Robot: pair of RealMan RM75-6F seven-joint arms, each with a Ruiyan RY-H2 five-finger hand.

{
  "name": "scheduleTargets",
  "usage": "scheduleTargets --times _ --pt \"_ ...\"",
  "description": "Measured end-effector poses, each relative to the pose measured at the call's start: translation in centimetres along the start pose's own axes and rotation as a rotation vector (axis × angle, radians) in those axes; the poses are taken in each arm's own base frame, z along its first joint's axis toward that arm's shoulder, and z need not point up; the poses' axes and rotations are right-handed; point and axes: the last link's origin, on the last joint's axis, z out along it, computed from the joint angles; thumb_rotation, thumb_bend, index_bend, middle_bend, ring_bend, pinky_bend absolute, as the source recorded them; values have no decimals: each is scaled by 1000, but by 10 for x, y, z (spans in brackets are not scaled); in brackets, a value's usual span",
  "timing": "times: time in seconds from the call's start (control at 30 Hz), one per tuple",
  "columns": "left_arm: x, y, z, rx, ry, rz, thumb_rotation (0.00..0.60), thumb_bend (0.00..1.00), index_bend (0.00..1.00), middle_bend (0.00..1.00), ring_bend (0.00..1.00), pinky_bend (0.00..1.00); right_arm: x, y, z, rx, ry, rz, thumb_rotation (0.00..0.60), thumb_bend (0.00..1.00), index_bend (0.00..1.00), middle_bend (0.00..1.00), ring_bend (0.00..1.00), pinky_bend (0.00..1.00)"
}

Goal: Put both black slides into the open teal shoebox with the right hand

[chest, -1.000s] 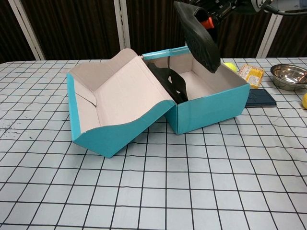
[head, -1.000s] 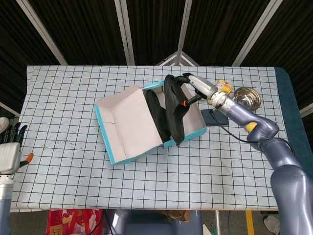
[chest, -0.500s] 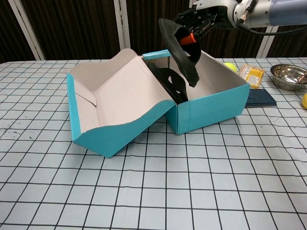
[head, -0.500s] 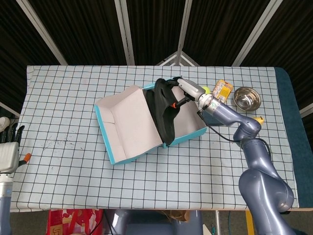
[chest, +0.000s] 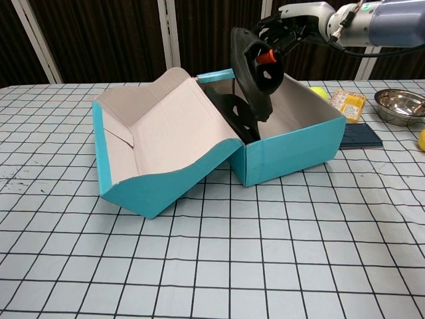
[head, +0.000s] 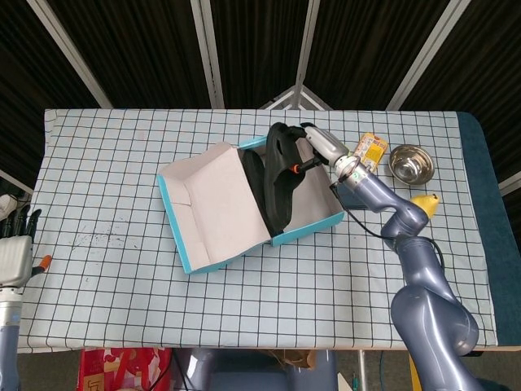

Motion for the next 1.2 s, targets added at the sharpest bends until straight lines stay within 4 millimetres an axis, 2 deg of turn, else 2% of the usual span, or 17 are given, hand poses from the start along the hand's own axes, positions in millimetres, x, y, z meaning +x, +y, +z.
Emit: scheduleTargets --times 0.27,0.43,0.8,1.2 --pt "-1 3 0 -13 -2 -4 600 358 84 0 0 104 -8 7 -3 2 82 -7 600 362 444 452 266 0" --pt "-2 5 1 -16 -6 -3 600 358 84 0 0 104 -16 19 -10 -18 114 0 600 362 449 452 264 0" --pt "-2 7 0 -24 -8 -2 600 358 85 0 0 104 -38 40 -25 -54 58 -63 600 362 450 452 262 0" --pt "-2 8 0 -29 -8 -3 600 358 87 0 0 104 -49 48 -29 -77 10 -127 600 362 451 450 262 0"
